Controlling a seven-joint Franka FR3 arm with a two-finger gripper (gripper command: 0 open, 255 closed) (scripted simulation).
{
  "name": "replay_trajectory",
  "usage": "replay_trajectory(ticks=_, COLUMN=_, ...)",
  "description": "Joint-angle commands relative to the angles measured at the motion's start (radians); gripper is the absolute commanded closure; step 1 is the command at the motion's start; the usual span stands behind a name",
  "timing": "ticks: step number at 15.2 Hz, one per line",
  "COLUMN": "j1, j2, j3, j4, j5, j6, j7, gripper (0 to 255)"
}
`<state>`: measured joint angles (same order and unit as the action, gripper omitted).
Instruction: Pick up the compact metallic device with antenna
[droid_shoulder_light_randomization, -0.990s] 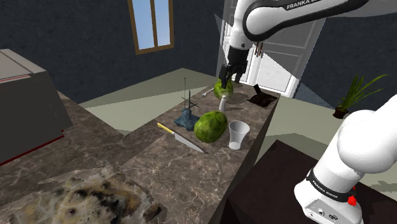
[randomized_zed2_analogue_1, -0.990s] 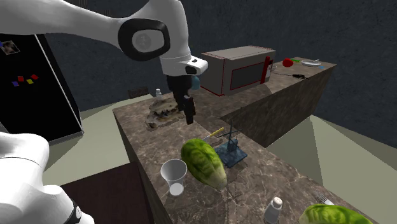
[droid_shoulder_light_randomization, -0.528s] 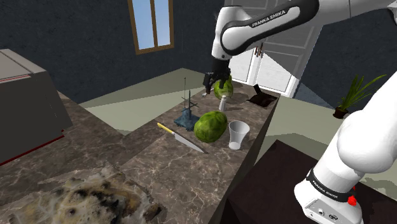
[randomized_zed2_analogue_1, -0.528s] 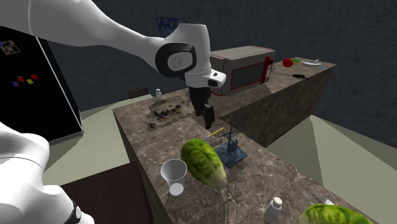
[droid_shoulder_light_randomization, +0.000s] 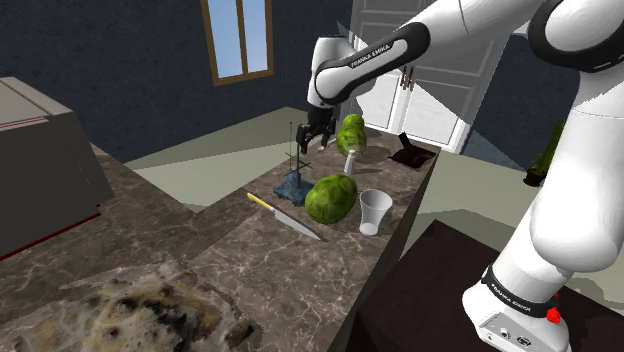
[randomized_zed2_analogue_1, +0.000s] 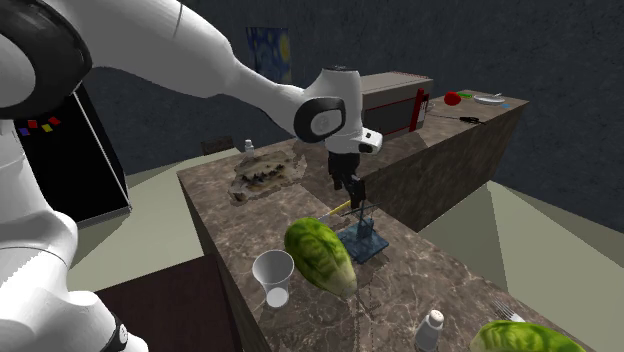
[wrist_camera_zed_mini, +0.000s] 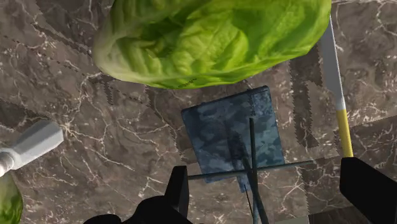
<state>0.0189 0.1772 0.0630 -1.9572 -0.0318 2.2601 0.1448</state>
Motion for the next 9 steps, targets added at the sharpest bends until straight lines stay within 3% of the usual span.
replay_trajectory(ticks=1, j1=0.004, j2=0.078, j3=0.001, j4=0.068, j5=-0.004, j6=0.014, j7=0.008, gripper=0)
replay_trajectory(ticks=4, j1=0.009, j2=0.196, j3=0.000, j4=0.182, j5=-0.009, j6=0.024, j7=0.012, gripper=0)
replay_trajectory(ticks=9, j1=0.010, j2=0.225, j3=-0.001, j4=0.167, j5=-0.012, j6=0.069, j7=0.014, gripper=0)
